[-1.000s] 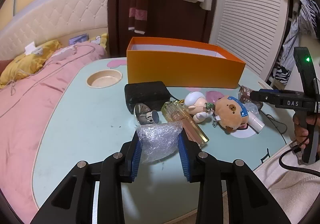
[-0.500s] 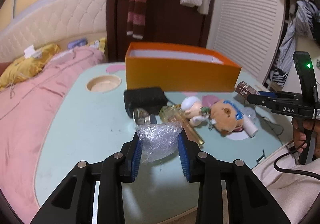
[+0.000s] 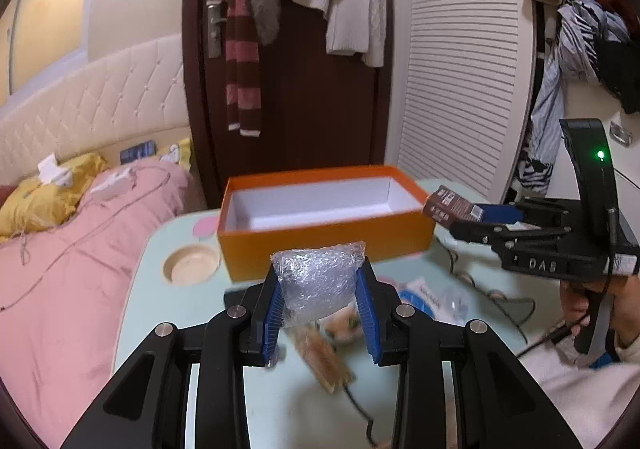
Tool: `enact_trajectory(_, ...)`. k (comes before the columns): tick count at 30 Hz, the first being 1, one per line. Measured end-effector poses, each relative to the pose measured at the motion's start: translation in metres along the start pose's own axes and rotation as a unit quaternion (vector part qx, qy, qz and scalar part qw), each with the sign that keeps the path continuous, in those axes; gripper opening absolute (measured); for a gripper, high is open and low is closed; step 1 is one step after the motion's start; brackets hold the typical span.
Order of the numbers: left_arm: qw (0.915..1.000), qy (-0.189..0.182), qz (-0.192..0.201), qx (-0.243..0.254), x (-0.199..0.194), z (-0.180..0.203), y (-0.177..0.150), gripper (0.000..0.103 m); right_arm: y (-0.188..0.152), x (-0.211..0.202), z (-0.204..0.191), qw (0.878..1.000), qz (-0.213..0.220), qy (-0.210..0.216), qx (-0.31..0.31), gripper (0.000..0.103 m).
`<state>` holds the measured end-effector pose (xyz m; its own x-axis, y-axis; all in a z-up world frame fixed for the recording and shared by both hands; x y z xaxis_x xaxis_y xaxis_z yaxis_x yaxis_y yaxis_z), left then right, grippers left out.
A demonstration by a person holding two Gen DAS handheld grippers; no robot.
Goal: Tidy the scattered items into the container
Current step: 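Lower the brown card box into the orange box and open the right gripper, then lower the clear plastic bag into the orange box and open the left gripper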
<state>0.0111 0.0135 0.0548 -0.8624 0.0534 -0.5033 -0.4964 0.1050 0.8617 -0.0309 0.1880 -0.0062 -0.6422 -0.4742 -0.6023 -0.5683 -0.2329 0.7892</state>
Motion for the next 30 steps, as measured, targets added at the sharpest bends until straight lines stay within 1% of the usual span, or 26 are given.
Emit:
enact_trajectory(2,1.0000,-0.002,0.000,-0.003,0.006,0.001,0.008,0.032,0.009,0.001,-0.002,1.000,0.006,-0.003,-0.007,0.044)
enact_trajectory(5,0.9996,-0.011,-0.001,-0.025,0.010,0.000,0.011,0.032,0.021,0.005,-0.003,1.000,0.014,-0.010,-0.021,0.044)
enact_trajectory(7,0.9995,-0.016,-0.003,-0.028,0.010,0.002,0.008,0.032,0.029,0.011,-0.001,1.000,0.015,-0.011,-0.018,0.044)
enact_trajectory(10,0.9997,-0.010,-0.005,-0.021,0.010,0.002,0.001,0.032,0.045,0.026,0.001,1.000,0.017,-0.005,-0.005,0.044)
enact_trajectory(14,0.9995,-0.006,-0.012,-0.027,0.013,-0.003,-0.003,0.032,0.061,0.052,0.001,1.000,0.006,0.000,0.003,0.044)
enact_trajectory(16,0.9995,-0.003,-0.012,-0.028,0.013,-0.006,-0.003,0.032,0.062,0.064,0.000,1.000,-0.003,-0.001,0.005,0.044)
enact_trajectory(19,0.9993,-0.002,-0.012,-0.034,0.014,-0.011,-0.003,0.032,0.052,0.082,-0.002,1.000,-0.024,0.000,0.009,0.045)
enact_trajectory(20,0.9993,-0.001,-0.012,-0.035,0.014,-0.012,-0.003,0.032,0.047,0.086,-0.003,1.000,-0.025,0.003,0.014,0.045)
enact_trajectory(23,0.9992,-0.001,-0.013,-0.038,0.014,-0.012,-0.003,0.032,0.043,0.086,0.002,0.999,-0.010,0.013,0.043,0.049)
enact_trajectory(25,0.9992,-0.001,-0.013,-0.037,0.014,-0.011,-0.004,0.032,0.043,0.085,0.003,0.999,-0.010,0.017,0.042,0.051)
enact_trajectory(28,0.9993,-0.001,-0.013,-0.034,0.016,-0.010,-0.002,0.032,0.042,0.083,0.003,0.999,-0.011,0.010,0.032,0.055)
enact_trajectory(30,0.9994,0.000,-0.011,-0.034,0.015,-0.012,0.001,0.032,0.042,0.079,0.003,0.999,-0.010,0.020,0.035,0.055)
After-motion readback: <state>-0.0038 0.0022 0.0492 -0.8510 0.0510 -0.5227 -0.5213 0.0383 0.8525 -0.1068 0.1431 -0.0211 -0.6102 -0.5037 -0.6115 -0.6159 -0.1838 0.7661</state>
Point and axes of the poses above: each gripper's, at about its wrist camera, not at the fingertips, and x roughly the way its jaws point, z to its right, y to its top, the point moved 8 cm from there along x, roughly the way its jaws point, and after that the axes turned 8 degrees about y, right-handed, at the moved point
